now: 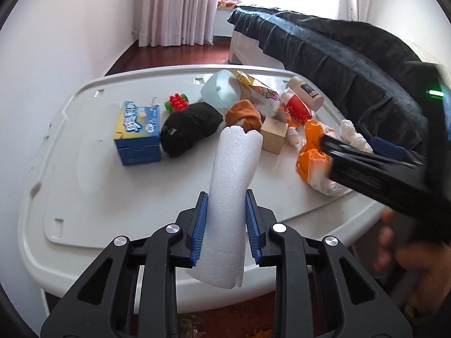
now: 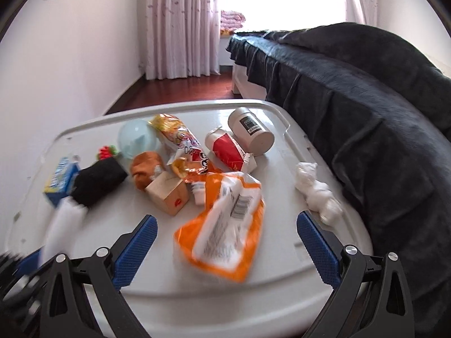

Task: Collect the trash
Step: 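Grasp the white foam roll with the left tool while the right tool grasps the orange bag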

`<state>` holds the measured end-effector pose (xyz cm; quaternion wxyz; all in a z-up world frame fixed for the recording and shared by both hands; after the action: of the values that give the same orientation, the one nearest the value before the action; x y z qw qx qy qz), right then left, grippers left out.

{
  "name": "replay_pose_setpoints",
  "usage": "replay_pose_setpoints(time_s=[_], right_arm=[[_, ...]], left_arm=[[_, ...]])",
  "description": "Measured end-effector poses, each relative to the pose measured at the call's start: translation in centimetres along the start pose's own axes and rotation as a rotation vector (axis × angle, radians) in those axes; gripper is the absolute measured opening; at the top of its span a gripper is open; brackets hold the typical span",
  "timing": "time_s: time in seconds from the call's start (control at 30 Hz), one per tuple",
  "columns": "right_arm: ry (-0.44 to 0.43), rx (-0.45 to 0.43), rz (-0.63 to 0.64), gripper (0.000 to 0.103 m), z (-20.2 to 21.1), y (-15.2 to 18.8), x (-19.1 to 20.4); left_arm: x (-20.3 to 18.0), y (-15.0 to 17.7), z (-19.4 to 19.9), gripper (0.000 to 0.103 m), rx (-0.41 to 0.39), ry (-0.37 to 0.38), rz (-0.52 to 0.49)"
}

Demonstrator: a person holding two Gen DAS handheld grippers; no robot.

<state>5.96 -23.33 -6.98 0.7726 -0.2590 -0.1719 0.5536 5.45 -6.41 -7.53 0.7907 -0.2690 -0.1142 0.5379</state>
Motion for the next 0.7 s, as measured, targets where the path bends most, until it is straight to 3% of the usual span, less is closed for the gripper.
replay_pose_setpoints(time_s=[0.23, 0.3, 0.37, 0.43, 0.5, 0.7], right_arm=[[0.012, 0.120, -0.084, 0.095, -5.0, -0.7, -0.5], [-0.003, 0.144, -0.083, 0.081, -5.7, -0.7, -0.6], [0.008, 0.135, -0.060, 0.058, -5.7, -0.7, -0.5], [0.015, 0.117, -0.032, 0.042, -5.1, -0.7, -0.3], [-0.001, 0.111, -0.020, 0.036, -4.3, -0.6, -0.3], [-0.061, 0.054, 0.008, 0.035, 0.5, 0.9, -0.5]], left_arm=[[0.7, 0.2, -0.3, 0.026, 0.003, 0.007, 0.008], [0.7, 0.3, -0.2, 0.026, 0.004, 0.011, 0.008], [0.7, 0.4, -0.3, 0.026, 0.004, 0.014, 0.010], [0.6, 0.5, -0.2, 0.026, 0.005, 0.014, 0.006], [0.5, 0.6, 0.0, 0.026, 0.001, 0.012, 0.007], [0.1, 1.0, 1.8, 0.026, -0.031, 0.007, 0.015]])
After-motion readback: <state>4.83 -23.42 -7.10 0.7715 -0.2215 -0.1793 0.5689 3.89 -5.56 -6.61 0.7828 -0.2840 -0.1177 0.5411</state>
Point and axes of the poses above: each gripper's, at about its wrist camera, not at the fingertips, and z roughly against the way its jaws point, x to its left, y to its underside, the point moved 1 cm from there along -z, roughly the way its jaws point, and after that the axes turned 5 degrees about x, right-handed, at the moved point
